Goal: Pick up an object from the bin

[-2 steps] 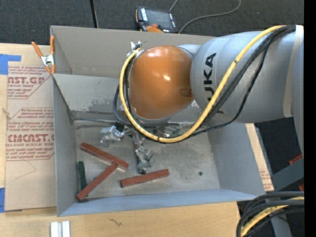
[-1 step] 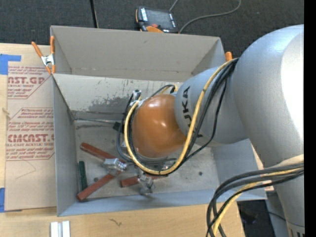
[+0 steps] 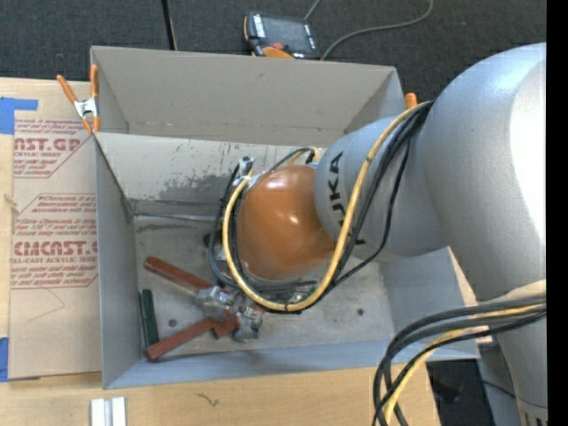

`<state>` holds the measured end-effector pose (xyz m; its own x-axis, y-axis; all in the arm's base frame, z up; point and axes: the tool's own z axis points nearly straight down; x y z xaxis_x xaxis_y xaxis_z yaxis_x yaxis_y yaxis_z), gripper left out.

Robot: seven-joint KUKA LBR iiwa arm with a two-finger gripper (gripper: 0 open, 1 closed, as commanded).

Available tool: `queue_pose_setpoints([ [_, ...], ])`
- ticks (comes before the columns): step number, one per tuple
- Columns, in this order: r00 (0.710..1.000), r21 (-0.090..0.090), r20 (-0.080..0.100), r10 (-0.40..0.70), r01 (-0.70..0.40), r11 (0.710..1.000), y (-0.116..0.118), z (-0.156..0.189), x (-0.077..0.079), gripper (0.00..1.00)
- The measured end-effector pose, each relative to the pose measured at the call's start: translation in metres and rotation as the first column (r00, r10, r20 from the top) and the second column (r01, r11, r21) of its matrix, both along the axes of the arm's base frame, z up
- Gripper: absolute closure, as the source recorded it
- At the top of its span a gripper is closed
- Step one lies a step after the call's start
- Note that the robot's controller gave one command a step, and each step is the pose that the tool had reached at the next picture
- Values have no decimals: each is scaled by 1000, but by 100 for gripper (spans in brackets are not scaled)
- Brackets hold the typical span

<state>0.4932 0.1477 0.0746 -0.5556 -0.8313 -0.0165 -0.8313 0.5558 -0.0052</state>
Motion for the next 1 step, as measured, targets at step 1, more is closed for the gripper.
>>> queue_pose_setpoints([
  [1,999,-8,-3,33,-33,999,-30,157,43,100],
])
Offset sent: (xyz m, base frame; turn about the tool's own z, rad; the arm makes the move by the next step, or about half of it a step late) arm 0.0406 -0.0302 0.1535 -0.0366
